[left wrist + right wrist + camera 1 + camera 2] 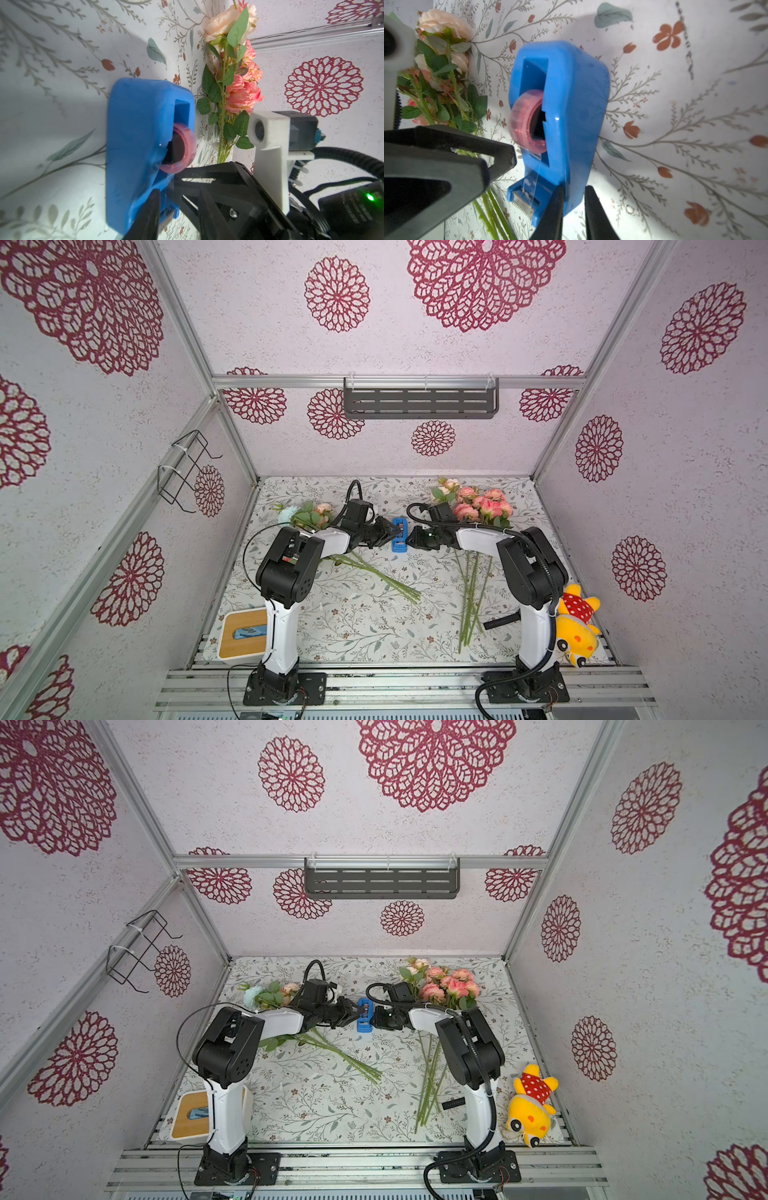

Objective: Wrap bouquets with tape
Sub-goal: Pull the tape from the tape cutter.

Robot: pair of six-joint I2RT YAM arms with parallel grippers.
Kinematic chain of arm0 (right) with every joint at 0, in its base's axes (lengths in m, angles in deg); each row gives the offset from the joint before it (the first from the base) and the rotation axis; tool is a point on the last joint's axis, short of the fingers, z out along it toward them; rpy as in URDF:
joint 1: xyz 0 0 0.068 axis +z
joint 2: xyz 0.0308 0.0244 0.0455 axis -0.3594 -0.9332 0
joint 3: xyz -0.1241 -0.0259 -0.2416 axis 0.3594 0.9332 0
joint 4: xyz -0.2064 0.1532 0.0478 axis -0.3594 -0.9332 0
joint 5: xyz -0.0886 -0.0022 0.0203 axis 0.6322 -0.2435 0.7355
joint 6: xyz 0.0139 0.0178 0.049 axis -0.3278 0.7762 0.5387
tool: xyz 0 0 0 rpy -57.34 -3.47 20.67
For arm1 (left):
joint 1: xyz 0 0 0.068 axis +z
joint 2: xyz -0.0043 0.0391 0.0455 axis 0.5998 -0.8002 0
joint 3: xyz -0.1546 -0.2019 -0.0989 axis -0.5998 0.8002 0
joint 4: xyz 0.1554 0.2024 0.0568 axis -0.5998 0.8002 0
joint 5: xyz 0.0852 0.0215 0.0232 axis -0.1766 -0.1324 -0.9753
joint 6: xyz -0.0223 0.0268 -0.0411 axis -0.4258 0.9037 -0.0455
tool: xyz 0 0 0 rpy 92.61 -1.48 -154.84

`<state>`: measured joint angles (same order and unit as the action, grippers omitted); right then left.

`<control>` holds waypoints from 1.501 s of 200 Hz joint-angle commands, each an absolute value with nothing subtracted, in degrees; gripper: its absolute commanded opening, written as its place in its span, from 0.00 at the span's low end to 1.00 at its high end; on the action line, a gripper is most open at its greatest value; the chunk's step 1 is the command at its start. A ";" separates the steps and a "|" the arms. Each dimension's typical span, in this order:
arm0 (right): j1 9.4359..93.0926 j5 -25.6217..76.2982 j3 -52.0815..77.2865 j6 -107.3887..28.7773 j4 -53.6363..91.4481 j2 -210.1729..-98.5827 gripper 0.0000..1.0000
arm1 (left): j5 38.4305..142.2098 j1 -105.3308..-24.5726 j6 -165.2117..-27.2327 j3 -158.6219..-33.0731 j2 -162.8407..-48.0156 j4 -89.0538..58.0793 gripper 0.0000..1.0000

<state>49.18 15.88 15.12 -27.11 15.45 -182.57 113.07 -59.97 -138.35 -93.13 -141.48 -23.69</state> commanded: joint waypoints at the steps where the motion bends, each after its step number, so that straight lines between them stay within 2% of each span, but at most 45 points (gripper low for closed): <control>1: 49.24 15.57 15.80 -26.48 15.14 -184.17 0.22 | 115.10 -60.31 -137.43 -92.80 -142.28 -26.87 0.33; 66: 49.26 15.80 16.31 -26.23 15.56 -184.25 0.21 | 113.69 -60.38 -129.16 -96.14 -143.16 -14.88 0.32; 140: 50.71 15.45 16.60 -26.30 15.45 -185.08 0.18 | 115.75 -60.50 -129.59 -97.71 -146.21 -17.17 0.32; 205: 51.46 14.88 17.88 -24.10 16.63 -185.30 0.17 | 115.86 -61.08 -130.60 -97.52 -146.95 -18.73 0.27; 256: 51.38 15.20 18.52 -23.42 16.20 -185.31 0.16 | 116.85 -61.90 -130.86 -98.42 -147.68 -18.98 0.16; 290: 51.39 15.45 18.39 -23.24 15.34 -184.88 0.15 | 117.08 -61.47 -131.46 -96.84 -146.08 -19.51 0.00; 300: 51.56 15.60 18.35 -23.32 14.72 -184.56 0.15 | 117.65 -61.03 -132.76 -95.54 -145.31 -21.33 0.00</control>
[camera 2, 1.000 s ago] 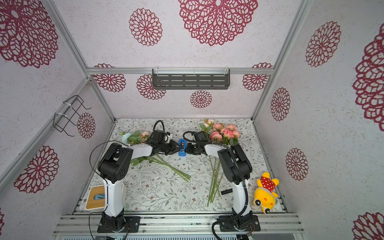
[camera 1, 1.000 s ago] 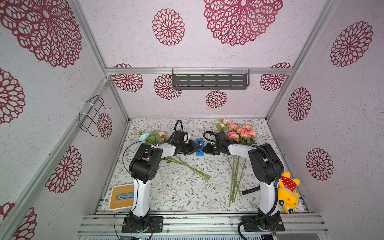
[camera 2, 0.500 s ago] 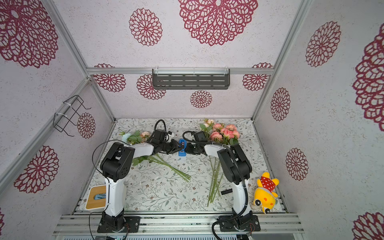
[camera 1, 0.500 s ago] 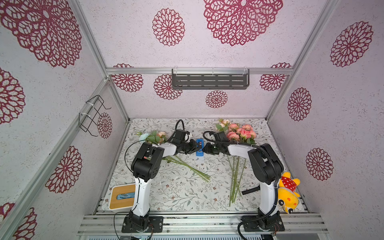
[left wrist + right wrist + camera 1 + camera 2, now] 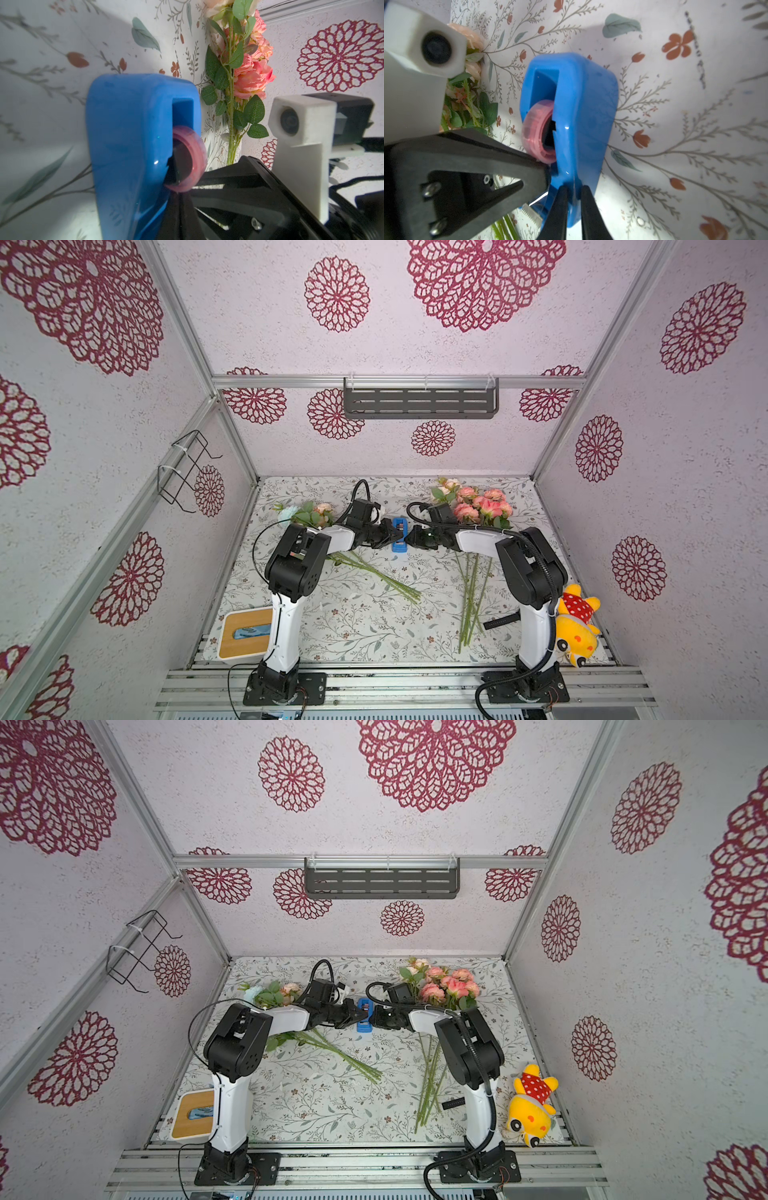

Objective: Wrap bouquets with tape
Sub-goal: Pull the tape from the tape cutter.

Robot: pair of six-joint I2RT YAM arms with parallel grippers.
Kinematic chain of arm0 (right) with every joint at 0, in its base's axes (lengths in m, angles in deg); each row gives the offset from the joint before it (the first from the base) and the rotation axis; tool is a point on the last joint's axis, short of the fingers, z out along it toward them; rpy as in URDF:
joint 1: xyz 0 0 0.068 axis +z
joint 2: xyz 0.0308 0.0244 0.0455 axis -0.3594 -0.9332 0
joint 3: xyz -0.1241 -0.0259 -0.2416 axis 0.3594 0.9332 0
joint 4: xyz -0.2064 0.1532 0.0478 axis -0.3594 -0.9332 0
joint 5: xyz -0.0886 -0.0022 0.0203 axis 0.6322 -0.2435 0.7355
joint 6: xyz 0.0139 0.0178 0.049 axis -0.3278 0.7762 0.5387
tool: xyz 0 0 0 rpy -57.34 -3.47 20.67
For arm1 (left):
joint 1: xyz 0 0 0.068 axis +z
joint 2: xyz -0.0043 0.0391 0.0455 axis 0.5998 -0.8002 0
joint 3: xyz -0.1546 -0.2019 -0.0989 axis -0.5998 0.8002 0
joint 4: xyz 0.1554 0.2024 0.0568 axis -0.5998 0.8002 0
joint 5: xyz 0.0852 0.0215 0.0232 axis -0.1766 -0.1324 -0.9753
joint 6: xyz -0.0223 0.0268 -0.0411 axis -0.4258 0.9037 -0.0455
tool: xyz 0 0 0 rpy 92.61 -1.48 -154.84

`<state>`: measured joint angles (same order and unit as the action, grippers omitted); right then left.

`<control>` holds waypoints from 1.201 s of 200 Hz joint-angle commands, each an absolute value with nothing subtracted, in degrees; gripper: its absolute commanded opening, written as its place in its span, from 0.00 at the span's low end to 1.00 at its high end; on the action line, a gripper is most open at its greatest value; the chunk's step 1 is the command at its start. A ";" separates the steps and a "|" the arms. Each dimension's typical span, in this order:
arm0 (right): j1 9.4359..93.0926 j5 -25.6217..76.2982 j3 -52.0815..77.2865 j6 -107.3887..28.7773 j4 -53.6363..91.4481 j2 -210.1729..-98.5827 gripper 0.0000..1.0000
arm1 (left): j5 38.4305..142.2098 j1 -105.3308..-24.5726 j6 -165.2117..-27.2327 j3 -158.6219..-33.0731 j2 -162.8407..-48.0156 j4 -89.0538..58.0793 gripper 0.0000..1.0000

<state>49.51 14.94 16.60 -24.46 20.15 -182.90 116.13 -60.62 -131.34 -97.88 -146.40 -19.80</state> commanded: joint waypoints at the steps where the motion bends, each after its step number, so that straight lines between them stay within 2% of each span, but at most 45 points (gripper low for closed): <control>1: 51.60 15.70 18.30 -23.35 14.62 -184.54 0.15 | 117.69 -60.98 -132.91 -95.44 -145.22 -21.54 0.00; 63: 54.52 14.40 12.61 -22.00 5.49 -185.30 0.13 | 121.41 -58.95 -136.46 -90.12 -140.36 -26.21 0.00; 122: 55.60 16.18 10.75 -21.02 3.37 -186.43 0.13 | 126.32 -56.25 -140.31 -86.46 -138.16 -29.84 0.00; 240: 56.74 17.19 7.23 -21.32 1.52 -188.75 0.11 | 128.19 -54.43 -127.32 -91.39 -131.33 1.74 0.00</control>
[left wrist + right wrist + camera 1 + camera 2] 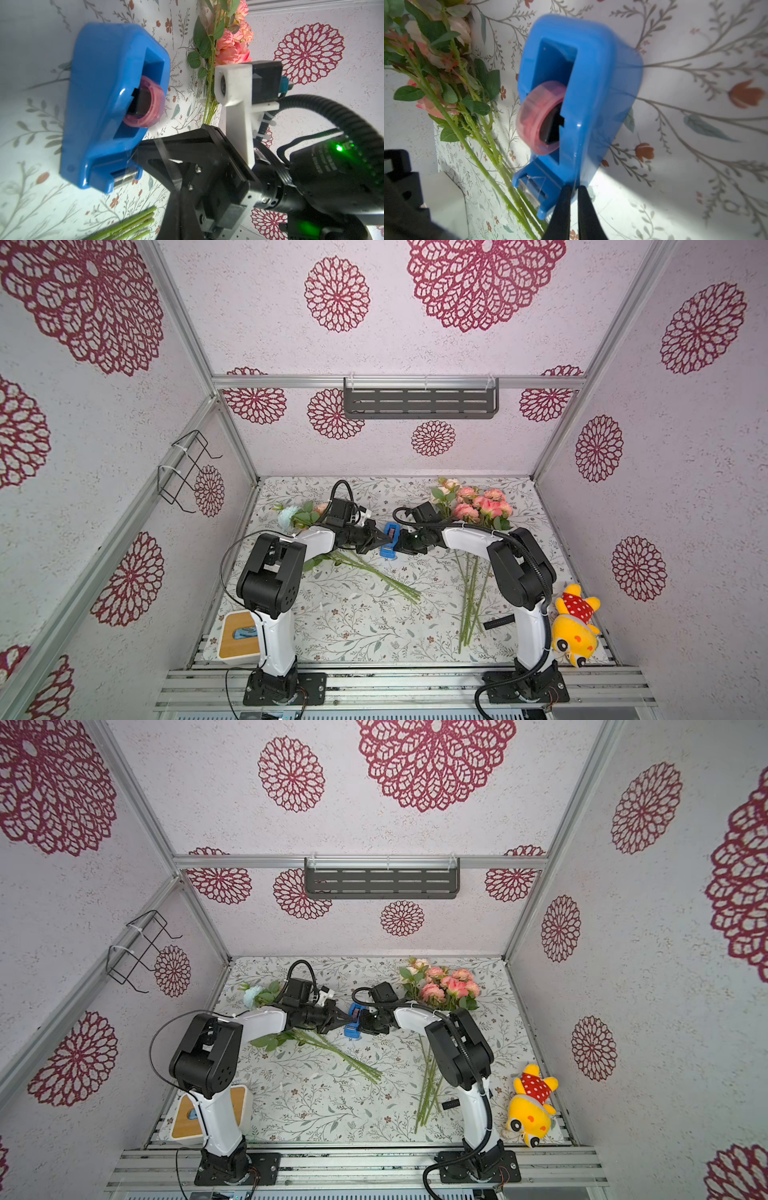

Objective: Wrap bouquets with tape
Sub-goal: Pull the tape from the tape cutter, then stick the tape to the bouquet.

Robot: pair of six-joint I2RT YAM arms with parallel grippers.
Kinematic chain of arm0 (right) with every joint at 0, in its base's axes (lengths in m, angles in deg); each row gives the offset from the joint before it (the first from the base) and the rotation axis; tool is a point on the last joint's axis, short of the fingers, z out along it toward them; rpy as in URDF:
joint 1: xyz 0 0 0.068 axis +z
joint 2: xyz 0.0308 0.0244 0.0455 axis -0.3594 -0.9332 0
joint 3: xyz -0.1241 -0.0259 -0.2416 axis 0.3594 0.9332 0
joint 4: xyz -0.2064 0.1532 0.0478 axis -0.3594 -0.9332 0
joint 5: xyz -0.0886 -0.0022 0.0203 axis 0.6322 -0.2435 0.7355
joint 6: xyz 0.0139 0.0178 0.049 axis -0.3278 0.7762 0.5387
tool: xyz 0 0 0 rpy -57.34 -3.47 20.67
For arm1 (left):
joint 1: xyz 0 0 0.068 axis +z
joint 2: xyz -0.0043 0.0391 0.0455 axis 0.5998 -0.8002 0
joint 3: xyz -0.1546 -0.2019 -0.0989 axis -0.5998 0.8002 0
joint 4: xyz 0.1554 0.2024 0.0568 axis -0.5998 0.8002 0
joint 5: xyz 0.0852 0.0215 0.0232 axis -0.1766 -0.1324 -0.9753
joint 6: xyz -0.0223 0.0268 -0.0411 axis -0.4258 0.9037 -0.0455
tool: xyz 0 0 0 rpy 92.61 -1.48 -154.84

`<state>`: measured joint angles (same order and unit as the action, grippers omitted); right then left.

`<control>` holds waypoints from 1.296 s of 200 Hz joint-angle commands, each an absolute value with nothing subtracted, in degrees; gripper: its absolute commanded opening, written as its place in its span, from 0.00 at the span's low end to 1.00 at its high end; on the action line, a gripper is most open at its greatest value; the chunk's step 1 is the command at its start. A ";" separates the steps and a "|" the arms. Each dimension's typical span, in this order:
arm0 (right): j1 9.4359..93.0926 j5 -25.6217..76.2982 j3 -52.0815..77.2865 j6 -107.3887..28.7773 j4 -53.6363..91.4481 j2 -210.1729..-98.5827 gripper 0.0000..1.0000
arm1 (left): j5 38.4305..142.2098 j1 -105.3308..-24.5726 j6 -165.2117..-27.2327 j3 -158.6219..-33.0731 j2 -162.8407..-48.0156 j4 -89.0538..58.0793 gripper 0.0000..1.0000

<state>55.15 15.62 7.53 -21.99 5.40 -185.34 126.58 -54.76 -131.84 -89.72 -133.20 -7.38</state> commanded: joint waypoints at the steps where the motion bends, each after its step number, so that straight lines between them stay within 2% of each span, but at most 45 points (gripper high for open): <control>1: 56.74 17.16 7.20 -21.34 1.48 -188.79 0.11 | 128.23 -54.43 -127.24 -91.43 -131.33 1.99 0.00; 25: 57.10 16.94 6.24 -21.84 0.77 -189.44 0.11 | 127.78 -54.43 -124.89 -91.51 -130.74 5.92 0.00; 70: 56.86 16.60 7.27 -21.27 1.79 -189.25 0.10 | 127.75 -54.43 -127.05 -90.52 -130.39 1.99 0.00; 259: 58.23 18.22 3.56 -20.96 0.82 -190.84 0.10 | 117.96 -53.38 -116.94 -81.33 -122.19 16.75 0.00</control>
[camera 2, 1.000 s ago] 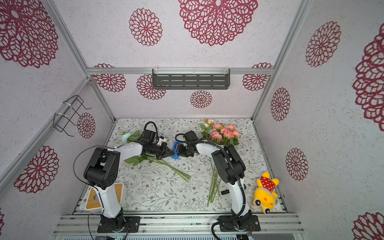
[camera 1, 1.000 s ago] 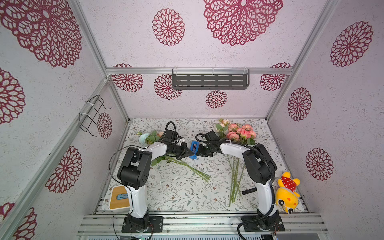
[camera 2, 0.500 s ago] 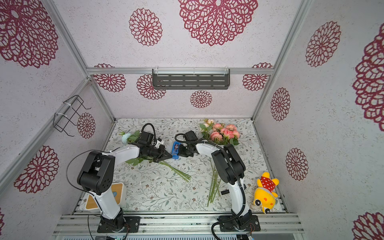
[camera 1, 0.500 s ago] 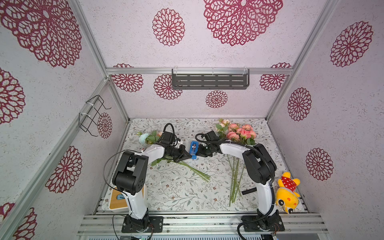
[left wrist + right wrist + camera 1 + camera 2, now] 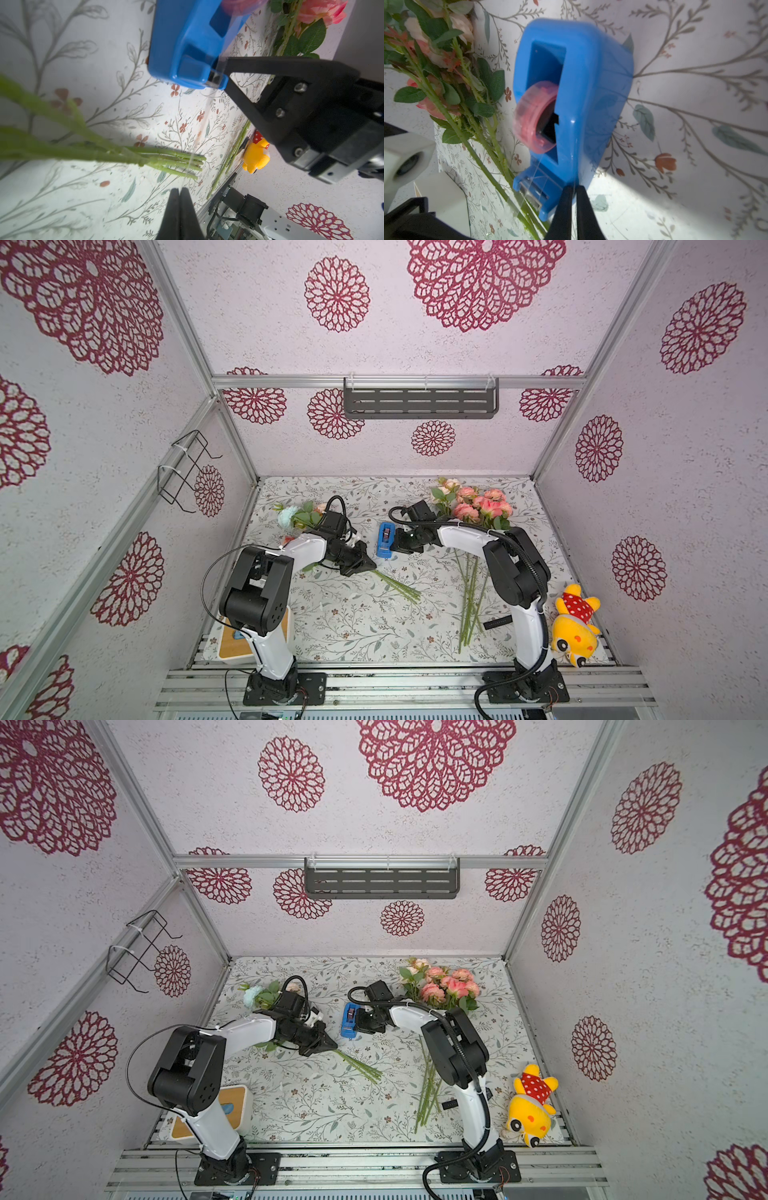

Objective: Wrap bouquets with tape
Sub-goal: Stick the tape to the bouquet.

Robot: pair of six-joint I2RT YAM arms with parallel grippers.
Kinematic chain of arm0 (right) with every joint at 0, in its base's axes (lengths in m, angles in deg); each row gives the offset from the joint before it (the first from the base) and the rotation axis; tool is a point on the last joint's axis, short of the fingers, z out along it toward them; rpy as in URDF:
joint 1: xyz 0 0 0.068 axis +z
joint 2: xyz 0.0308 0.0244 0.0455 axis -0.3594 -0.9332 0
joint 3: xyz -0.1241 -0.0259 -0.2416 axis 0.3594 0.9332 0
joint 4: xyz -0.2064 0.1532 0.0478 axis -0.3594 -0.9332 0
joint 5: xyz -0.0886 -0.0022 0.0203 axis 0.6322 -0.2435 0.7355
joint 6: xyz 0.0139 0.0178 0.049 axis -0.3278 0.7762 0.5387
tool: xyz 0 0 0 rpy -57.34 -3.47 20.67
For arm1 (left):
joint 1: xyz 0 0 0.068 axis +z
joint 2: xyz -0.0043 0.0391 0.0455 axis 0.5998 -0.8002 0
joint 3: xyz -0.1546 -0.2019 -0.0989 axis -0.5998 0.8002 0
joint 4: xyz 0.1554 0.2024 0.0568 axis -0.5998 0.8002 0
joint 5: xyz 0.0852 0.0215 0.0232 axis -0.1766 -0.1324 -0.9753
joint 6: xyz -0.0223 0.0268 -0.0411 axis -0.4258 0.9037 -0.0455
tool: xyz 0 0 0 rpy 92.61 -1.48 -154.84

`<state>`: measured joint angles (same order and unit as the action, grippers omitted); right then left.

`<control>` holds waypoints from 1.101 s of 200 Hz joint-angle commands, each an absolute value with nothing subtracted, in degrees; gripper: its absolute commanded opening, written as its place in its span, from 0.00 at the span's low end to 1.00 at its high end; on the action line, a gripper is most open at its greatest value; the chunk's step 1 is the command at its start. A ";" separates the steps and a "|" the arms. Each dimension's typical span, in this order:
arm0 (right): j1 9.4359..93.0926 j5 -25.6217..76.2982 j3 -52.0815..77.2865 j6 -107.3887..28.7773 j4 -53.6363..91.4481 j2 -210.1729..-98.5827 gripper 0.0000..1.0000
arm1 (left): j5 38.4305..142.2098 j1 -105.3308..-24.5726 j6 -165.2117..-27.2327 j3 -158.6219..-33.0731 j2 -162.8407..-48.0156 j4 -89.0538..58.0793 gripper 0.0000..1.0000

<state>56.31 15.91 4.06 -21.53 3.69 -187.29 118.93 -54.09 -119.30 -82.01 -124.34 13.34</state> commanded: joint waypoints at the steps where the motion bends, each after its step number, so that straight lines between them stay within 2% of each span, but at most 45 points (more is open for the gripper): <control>1: 58.28 18.24 3.52 -20.94 0.82 -190.84 0.10 | 117.98 -53.38 -116.96 -81.30 -122.19 16.65 0.00; 94: 58.86 17.22 4.45 -21.67 1.17 -189.41 0.12 | 114.93 -53.27 -114.68 -78.93 -121.75 18.43 0.00; 194: 58.86 16.95 3.40 -21.60 0.75 -190.23 0.12 | 112.59 -53.75 -116.09 -79.16 -126.09 13.63 0.00; 220: 58.94 15.23 3.73 -21.76 2.14 -189.80 0.15 | 112.04 -54.97 -116.26 -80.30 -127.67 13.40 0.00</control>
<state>57.81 16.08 3.07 -21.60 4.02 -188.03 113.07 -53.80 -116.52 -79.54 -125.66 13.29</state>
